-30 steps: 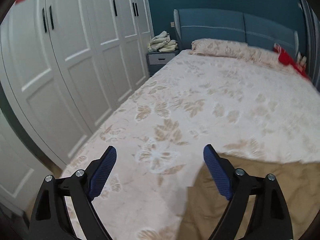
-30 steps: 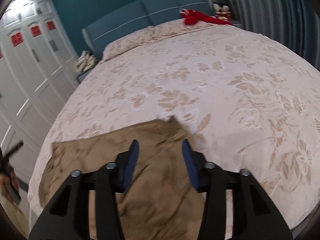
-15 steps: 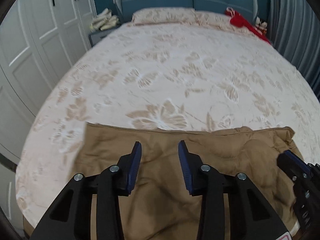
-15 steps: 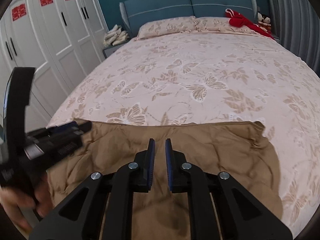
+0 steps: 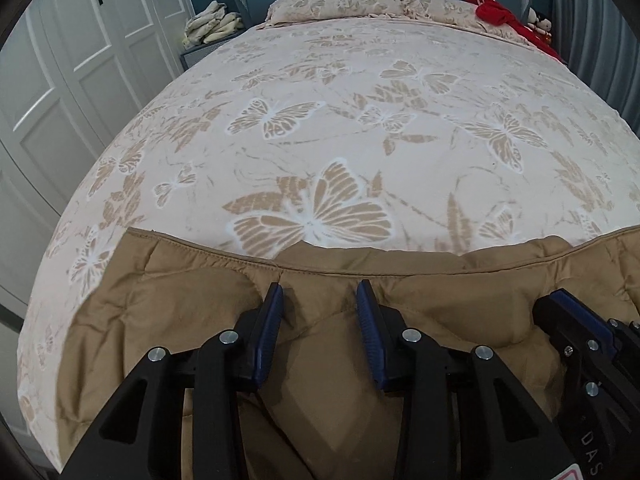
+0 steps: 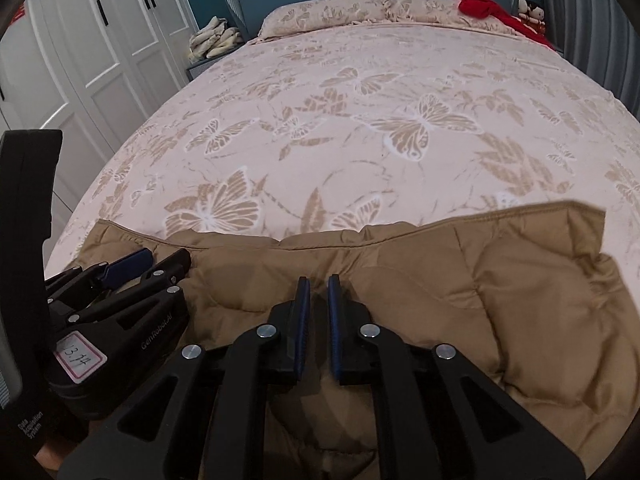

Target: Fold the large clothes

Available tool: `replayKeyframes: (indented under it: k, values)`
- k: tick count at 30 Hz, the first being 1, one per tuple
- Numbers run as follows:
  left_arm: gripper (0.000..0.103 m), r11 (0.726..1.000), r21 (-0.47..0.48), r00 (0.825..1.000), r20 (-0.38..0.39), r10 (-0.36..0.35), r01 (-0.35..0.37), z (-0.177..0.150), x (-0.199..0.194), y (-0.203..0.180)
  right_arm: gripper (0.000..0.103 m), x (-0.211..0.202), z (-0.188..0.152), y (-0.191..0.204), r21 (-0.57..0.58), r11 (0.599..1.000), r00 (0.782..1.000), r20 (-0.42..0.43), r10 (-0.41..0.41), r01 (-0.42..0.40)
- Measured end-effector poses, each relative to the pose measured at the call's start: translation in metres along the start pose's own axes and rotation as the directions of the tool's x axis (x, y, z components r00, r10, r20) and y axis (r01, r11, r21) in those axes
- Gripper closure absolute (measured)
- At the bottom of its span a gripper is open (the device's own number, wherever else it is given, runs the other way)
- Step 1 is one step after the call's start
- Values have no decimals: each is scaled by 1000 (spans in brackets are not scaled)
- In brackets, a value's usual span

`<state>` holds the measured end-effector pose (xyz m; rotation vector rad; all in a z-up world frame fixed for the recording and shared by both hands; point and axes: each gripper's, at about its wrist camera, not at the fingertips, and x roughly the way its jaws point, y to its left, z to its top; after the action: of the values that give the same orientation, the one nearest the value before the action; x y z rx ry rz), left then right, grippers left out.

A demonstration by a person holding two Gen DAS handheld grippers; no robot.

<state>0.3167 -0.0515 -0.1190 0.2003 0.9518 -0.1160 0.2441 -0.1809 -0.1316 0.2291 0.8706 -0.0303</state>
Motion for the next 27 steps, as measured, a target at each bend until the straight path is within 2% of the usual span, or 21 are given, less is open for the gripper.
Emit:
replayKeyframes:
  k: [12,27]
  values:
    - [67,996,31,995,54,78,-79,-11,18,-14,97,24,-13,4,-25,999,1000,0,-29,29]
    - [66,997,6,993,87,75,-76,-16,23,-13,97,34,-16,0,-19,1000,1000,12,-22,22]
